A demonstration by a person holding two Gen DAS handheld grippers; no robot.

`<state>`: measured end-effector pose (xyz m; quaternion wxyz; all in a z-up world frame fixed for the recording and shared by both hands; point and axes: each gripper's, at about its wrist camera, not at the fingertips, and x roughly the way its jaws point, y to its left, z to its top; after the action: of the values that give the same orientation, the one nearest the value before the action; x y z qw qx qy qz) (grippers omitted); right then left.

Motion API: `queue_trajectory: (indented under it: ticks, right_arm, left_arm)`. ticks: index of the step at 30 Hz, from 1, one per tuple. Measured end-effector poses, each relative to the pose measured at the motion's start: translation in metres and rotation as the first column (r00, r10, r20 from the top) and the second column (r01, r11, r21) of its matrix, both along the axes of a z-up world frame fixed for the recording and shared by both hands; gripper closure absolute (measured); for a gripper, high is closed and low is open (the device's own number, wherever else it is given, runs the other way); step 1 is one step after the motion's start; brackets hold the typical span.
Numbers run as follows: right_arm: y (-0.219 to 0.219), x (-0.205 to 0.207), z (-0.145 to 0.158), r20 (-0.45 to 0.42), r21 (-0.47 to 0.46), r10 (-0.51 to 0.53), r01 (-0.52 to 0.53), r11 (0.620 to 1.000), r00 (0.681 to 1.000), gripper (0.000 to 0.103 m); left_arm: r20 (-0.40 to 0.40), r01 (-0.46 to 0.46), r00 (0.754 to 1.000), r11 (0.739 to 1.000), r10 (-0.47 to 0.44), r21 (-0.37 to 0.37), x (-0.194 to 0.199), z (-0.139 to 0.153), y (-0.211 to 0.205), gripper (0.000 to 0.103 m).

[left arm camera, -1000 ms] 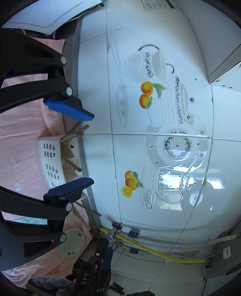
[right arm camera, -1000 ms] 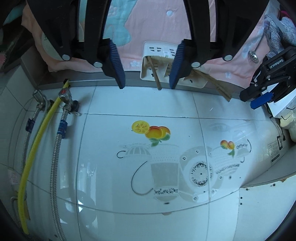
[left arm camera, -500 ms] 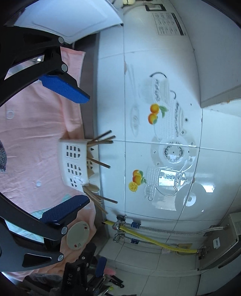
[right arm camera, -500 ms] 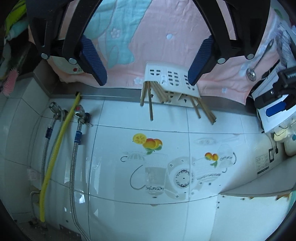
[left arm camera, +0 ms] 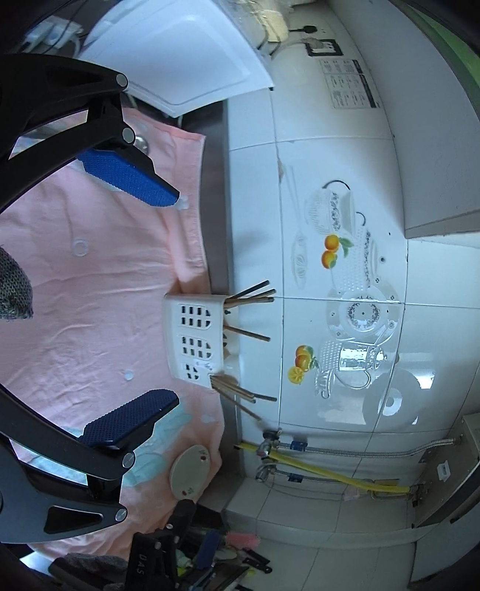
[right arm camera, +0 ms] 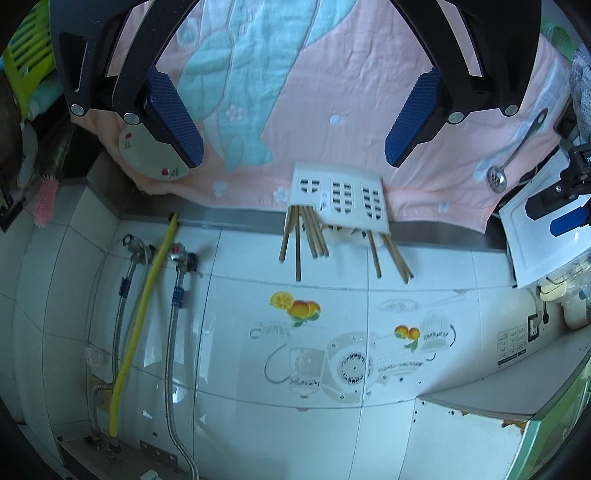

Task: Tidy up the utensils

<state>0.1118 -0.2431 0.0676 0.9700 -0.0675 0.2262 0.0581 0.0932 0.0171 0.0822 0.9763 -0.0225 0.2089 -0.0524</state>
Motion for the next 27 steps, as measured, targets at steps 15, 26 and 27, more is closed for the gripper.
queue_trajectory:
  ticks: [15, 26, 27]
  right_arm:
    - [-0.002, -0.050, -0.023, 0.004, 0.045, -0.015, 0.015, 0.999, 1.000, 0.007]
    - [-0.004, -0.060, -0.030, -0.006, 0.058, -0.027, 0.027, 0.998, 1.000, 0.007]
    - [-0.003, -0.060, -0.031, -0.006, 0.052, -0.030, 0.030, 0.998, 1.000, 0.007]
  left_arm:
    - [-0.032, 0.014, 0.999, 1.000, -0.014, 0.010, -0.037, -0.030, 0.005, 0.005]
    - [-0.026, 0.026, 0.999, 0.999, -0.025, 0.041, -0.045, -0.036, -0.010, 0.005]
    - [-0.025, 0.027, 0.999, 0.999, -0.026, 0.042, -0.046, -0.036, -0.010, 0.005]
